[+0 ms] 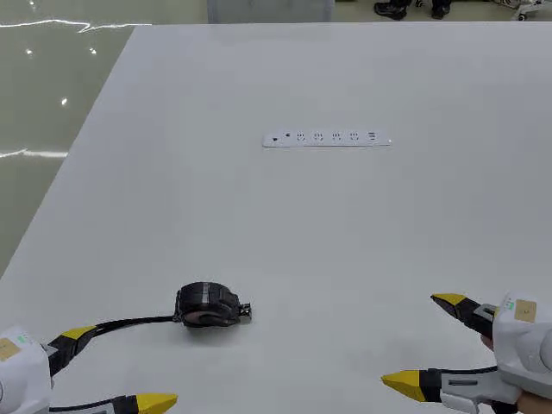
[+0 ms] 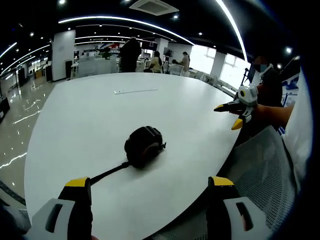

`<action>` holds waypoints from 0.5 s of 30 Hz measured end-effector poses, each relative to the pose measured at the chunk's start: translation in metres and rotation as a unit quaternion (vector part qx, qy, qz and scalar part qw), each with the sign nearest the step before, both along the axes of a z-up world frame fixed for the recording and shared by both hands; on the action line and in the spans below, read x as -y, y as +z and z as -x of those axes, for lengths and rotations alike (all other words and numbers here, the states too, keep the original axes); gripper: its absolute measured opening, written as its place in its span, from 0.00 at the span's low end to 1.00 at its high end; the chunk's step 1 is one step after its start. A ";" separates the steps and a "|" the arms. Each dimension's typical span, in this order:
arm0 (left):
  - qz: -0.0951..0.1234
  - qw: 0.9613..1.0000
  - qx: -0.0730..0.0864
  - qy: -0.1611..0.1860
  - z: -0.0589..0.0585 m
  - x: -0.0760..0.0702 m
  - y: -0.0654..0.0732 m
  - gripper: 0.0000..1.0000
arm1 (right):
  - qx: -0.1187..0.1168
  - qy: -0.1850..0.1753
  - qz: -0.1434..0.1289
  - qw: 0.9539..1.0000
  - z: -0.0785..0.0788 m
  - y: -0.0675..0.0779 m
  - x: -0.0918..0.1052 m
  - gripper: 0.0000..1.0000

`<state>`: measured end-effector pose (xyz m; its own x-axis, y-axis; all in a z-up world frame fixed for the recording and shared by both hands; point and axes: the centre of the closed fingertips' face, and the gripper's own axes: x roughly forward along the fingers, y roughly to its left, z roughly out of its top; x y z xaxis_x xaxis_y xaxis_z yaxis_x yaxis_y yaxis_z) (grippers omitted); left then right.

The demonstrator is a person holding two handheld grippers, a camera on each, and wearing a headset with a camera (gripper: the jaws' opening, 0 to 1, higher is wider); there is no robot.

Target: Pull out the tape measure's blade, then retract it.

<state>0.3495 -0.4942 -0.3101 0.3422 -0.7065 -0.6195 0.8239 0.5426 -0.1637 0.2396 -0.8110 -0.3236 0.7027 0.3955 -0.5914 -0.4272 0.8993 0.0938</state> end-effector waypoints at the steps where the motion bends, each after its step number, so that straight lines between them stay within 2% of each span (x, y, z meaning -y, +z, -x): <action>1: 0.000 1.000 -0.001 0.001 0.000 0.000 0.000 0.94 | -0.002 0.000 0.003 1.000 0.001 -0.001 0.001 0.91; 6: 0.003 1.000 -0.006 0.002 0.003 -0.001 0.000 0.95 | -0.009 -0.002 0.004 1.000 0.007 -0.003 0.002 0.93; 15: 0.001 1.000 -0.005 0.002 0.002 -0.004 0.001 0.98 | -0.011 -0.005 0.005 1.000 0.013 -0.004 0.005 0.95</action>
